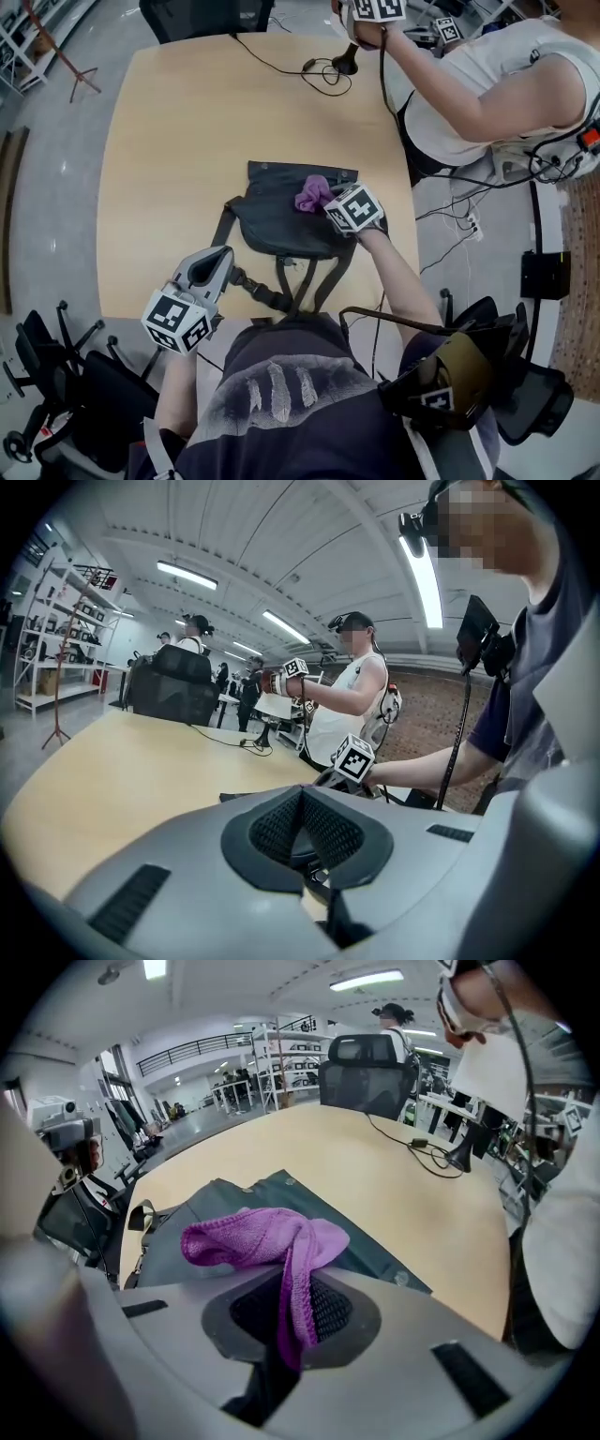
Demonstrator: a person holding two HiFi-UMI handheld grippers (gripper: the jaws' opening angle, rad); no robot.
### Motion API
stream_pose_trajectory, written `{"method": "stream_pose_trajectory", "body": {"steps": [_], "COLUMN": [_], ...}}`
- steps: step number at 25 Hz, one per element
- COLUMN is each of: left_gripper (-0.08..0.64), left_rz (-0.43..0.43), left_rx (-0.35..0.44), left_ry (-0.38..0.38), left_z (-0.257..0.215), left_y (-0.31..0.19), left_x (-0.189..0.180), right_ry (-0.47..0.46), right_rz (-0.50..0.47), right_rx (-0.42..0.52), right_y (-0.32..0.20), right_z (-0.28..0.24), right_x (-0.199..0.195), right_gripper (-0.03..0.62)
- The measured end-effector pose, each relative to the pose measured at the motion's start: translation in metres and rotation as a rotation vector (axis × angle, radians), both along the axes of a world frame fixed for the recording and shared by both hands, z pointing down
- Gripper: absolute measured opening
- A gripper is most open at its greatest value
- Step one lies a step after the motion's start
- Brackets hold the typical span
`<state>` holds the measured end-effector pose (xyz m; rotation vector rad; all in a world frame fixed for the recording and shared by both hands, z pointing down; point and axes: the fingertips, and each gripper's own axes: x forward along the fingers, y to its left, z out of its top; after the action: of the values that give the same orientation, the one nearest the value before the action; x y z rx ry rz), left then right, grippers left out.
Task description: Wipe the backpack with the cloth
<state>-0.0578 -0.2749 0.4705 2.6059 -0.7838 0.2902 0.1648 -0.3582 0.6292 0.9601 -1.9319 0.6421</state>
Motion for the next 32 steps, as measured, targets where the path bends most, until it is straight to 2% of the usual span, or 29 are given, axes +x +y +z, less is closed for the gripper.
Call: {"method": "stream_pose_trajectory", "body": {"steps": [10, 13, 17, 20, 25, 32], "left_gripper": [0.008, 0.009, 0.009, 0.009, 0.009, 0.009], "left_rz": [0.037, 0.033, 0.032, 0.050, 0.077, 0.043], "left_rx": [0.006, 0.010, 0.011, 0.012, 0.028, 0.037], "left_ry": [-0.010, -0.008, -0.003, 0.000, 0.006, -0.001], "left_z": [-0.001, -0.001, -0.001, -0.001, -0.006, -0.003], "left_y": [0.000, 0.000, 0.001, 0.004, 0.014, 0.029], "left_x": [0.022, 0.022, 0.019, 0.021, 0.022, -0.013], "right_ry": [0.192, 0.283, 0.305, 0.253, 0.179, 0.114], "right_rz": [0.102, 0.132, 0.205, 0.228, 0.197, 0.115], "right_rx": [0.015, 0.040, 0.096, 0.090, 0.029, 0.013], "right_y": [0.014, 0.020, 0.033, 0.044, 0.063, 0.084], "right_z": [-0.004, -0.016, -0.044, -0.044, -0.014, -0.009], "right_x": [0.106, 0.138, 0.162, 0.149, 0.102, 0.021], "right_gripper": [0.029, 0.029, 0.029, 0.029, 0.029, 0.029]}}
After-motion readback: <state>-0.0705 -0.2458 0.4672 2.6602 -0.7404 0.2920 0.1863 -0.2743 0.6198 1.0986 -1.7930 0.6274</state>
